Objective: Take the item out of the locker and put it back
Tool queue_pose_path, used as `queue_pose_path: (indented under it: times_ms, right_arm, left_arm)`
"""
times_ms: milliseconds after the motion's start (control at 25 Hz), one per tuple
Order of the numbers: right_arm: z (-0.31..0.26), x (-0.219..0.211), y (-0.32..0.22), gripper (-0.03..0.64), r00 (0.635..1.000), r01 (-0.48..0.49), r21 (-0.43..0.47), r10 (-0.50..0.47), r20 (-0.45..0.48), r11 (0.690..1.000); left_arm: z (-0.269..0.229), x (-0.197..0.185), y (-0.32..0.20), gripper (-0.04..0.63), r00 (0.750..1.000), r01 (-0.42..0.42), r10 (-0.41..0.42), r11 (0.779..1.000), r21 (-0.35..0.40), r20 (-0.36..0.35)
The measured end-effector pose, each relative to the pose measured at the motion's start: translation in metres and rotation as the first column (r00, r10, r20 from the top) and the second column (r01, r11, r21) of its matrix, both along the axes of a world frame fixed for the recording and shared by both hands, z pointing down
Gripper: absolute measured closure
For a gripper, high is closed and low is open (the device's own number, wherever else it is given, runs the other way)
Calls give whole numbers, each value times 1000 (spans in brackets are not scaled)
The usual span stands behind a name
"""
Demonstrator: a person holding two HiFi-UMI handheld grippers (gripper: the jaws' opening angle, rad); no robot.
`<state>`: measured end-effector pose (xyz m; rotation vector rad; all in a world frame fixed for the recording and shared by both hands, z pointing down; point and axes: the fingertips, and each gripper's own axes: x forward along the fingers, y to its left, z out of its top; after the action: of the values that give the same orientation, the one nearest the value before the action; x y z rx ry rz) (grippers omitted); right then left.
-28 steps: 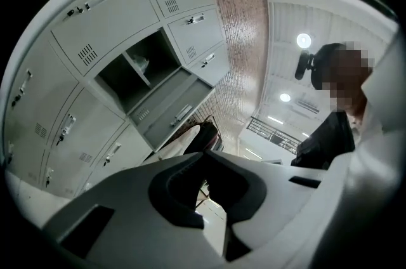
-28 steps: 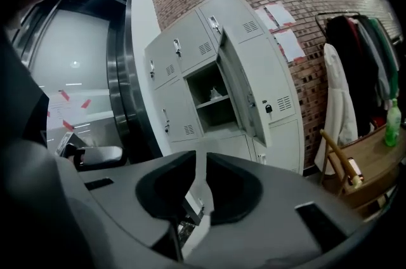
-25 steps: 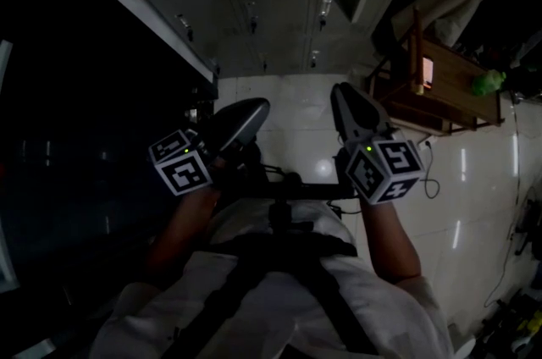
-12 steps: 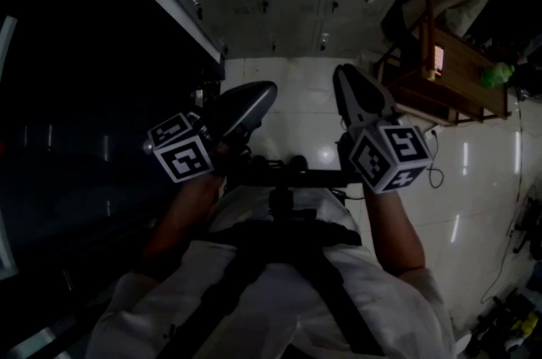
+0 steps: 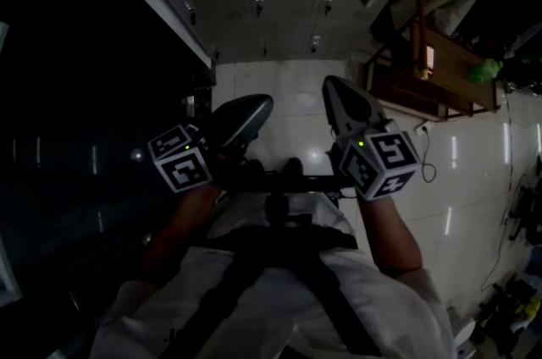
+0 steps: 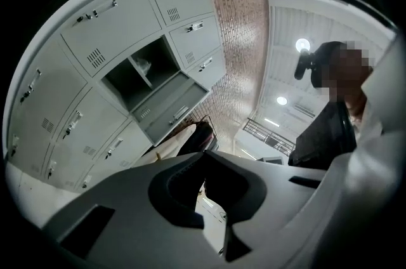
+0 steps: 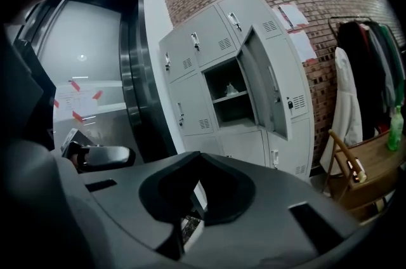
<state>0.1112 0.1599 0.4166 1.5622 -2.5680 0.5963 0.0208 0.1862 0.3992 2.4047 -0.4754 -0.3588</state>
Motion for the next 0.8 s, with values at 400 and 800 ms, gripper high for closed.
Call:
queue_pose_path:
  times_ms: [400, 800]
  right_arm:
    - [-9, -13, 10, 617, 998, 0, 26, 1, -58, 1000]
    - [-2, -22, 16, 617, 998, 4, 7, -3, -68, 1000]
  left_arm:
    - [2, -3, 16, 595, 996, -67, 65, 997, -30, -58]
    - [6, -9, 22, 595, 995, -77, 74, 996, -42, -62]
